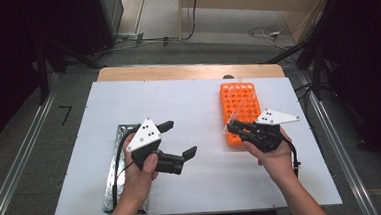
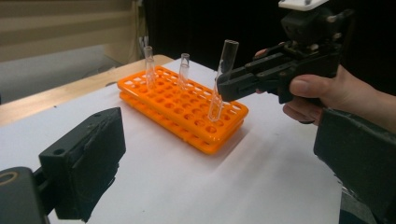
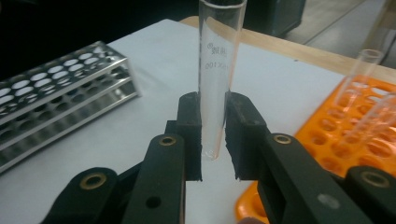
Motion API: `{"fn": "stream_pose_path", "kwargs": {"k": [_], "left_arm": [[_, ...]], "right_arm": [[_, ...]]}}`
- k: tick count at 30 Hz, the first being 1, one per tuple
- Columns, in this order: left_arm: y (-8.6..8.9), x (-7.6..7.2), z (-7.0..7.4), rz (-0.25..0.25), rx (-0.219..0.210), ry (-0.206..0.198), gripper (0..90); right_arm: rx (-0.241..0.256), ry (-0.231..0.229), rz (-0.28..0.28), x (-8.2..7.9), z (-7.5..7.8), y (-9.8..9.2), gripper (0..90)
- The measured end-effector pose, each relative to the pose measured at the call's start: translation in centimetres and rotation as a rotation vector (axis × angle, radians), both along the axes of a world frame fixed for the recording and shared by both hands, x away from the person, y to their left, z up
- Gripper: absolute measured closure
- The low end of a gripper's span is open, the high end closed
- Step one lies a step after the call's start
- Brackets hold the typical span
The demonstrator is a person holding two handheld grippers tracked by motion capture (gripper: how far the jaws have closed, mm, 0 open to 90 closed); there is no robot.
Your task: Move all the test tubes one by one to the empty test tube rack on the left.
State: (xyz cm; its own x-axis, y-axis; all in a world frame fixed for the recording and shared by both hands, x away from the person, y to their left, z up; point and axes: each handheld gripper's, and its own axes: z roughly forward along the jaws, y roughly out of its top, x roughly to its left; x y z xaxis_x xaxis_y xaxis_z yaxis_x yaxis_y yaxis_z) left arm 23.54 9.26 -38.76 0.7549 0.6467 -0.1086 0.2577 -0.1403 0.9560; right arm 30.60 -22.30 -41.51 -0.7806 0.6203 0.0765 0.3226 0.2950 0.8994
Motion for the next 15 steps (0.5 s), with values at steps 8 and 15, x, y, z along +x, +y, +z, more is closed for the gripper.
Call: {"fn": "stream_pose_path", "kwargs": {"k": [8, 15], "left_arm": [[-1.9, 0.2, -0.9, 0.031, 0.026, 0.081, 19.2], [-3.0, 0.1, -1.3, -0.007, 0.045, 0.097, 38.9]], "right_arm": [[-0.023, 0.003, 0.109, -2.6, -0.4, 2.2, 74.2], [-0.073, 0.009, 0.177, -4.0, -1.3, 4.3, 74.3]]}}
